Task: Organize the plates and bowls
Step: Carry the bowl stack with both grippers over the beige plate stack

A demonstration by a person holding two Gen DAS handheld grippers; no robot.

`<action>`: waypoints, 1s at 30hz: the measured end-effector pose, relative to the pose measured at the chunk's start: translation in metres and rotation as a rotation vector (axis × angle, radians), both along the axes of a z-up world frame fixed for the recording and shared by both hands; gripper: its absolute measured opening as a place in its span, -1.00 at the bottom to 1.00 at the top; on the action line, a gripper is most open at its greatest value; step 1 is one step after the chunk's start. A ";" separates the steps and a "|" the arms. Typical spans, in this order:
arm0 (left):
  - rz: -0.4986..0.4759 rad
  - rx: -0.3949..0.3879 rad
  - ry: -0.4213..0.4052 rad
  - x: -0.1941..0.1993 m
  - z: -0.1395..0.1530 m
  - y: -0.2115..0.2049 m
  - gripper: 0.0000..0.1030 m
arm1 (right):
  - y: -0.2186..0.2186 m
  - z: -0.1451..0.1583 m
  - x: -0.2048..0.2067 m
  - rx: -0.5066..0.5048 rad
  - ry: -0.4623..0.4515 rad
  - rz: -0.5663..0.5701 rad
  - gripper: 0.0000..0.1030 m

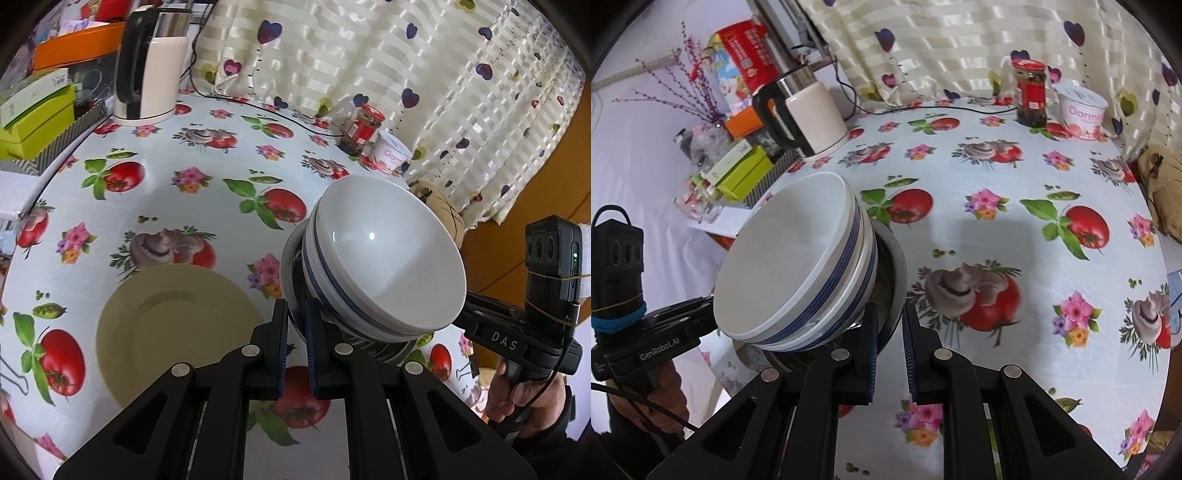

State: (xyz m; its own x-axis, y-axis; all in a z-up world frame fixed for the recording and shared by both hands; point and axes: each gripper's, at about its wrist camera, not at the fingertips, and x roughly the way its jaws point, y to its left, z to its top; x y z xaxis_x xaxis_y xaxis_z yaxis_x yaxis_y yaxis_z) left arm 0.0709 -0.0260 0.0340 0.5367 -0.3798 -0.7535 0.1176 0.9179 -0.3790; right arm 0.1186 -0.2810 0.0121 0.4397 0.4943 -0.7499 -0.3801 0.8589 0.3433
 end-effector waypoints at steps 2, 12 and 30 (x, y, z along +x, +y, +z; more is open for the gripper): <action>0.013 0.003 0.000 -0.002 0.000 0.006 -0.83 | 0.006 0.001 0.000 -0.003 -0.001 0.012 -0.75; 0.082 0.013 0.010 -0.014 -0.005 0.037 -0.83 | 0.040 0.000 0.000 -0.010 0.001 0.079 -0.75; 0.115 0.073 0.046 -0.027 -0.022 0.065 -1.00 | 0.107 -0.008 -0.001 0.002 0.015 0.209 -0.72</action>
State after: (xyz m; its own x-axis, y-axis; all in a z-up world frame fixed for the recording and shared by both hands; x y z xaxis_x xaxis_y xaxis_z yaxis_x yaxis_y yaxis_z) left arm 0.0434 0.0394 0.0117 0.5379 -0.2608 -0.8016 -0.0057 0.9498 -0.3128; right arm 0.1180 -0.1739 0.0043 0.3167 0.5749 -0.7545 -0.5448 0.7614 0.3514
